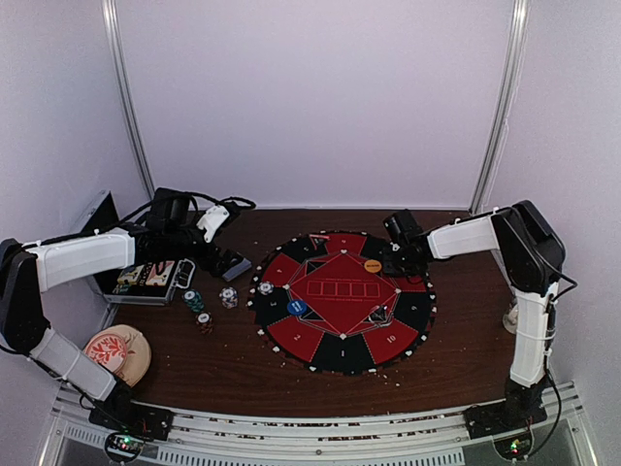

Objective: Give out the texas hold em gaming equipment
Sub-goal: Place the poker chips pile in the big blind area.

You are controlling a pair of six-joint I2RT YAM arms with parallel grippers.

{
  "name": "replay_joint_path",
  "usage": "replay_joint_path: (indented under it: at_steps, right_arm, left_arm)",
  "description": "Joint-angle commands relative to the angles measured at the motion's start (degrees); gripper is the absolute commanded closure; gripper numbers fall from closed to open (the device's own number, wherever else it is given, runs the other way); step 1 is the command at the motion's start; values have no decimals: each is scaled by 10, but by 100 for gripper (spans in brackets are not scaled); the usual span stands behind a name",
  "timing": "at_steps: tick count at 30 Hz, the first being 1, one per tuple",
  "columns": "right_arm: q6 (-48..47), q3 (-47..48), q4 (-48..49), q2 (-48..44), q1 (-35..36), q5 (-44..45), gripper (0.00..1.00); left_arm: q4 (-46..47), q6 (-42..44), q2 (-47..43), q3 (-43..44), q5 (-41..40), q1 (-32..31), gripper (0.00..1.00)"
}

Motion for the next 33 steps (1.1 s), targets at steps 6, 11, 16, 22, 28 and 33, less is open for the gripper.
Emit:
replay_joint_path:
  at_steps: [6,11,16,22,28,33]
  right_arm:
    - [-8,18,-7,16,5,17,66]
    - [-8,16,-9,12,6,22,65]
    - [-9,15,-11,10,6,26,65]
    - [-9,15,-13,8,7,29,63]
    - [-11,21,-19,7,9,24,33]
    - [-9,9,-19,-53,19,22,19]
  left_arm:
    - [24,-4,-9,-5,6,3,2]
    - [24,-4,-10,-5,6,2,2]
    - [24,-4,-10,-5,5,3,2]
    - [24,-4,-9,-5,6,2,2]
    - [24,-3,-9,-5,6,3,2]
    - [25,-3,-8,-6,4,3,2]
